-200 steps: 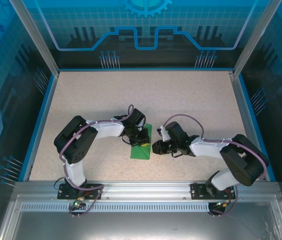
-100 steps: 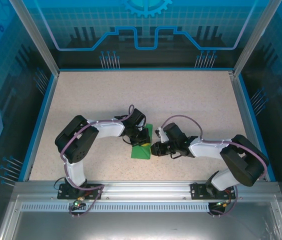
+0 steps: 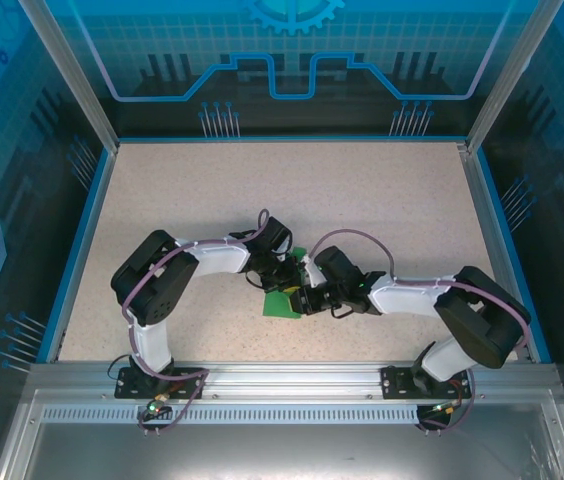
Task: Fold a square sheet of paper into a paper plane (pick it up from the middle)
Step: Fold the triangle a second time at the center of the table.
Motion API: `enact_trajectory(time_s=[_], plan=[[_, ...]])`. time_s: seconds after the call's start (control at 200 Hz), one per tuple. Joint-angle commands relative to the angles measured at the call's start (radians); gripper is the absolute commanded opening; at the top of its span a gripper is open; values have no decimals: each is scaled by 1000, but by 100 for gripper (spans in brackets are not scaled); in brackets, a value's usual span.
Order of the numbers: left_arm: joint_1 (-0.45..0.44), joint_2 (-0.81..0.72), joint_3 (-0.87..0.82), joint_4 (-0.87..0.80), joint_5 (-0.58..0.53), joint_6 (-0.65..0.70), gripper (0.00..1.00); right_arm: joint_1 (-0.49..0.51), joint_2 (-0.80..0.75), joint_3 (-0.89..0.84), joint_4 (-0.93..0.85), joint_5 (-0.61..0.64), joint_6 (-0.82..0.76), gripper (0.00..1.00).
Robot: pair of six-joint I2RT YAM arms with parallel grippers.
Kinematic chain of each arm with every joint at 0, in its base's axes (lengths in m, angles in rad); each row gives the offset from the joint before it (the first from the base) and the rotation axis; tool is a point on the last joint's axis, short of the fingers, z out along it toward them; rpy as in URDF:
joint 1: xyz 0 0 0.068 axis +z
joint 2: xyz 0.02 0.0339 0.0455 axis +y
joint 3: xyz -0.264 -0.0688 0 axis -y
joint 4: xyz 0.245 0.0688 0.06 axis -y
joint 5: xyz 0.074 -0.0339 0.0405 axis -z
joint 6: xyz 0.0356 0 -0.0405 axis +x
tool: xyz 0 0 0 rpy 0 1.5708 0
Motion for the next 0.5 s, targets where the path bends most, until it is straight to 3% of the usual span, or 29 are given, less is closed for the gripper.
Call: enact_trajectory(time_s=[0.0,0.49], plan=[[-8,53,0,-33,-25,33,4,23,37,22,-4,-2,-5,18],[-3,60,-6,-33,-20,40,4,33,49,20,-45,6,-52,18]])
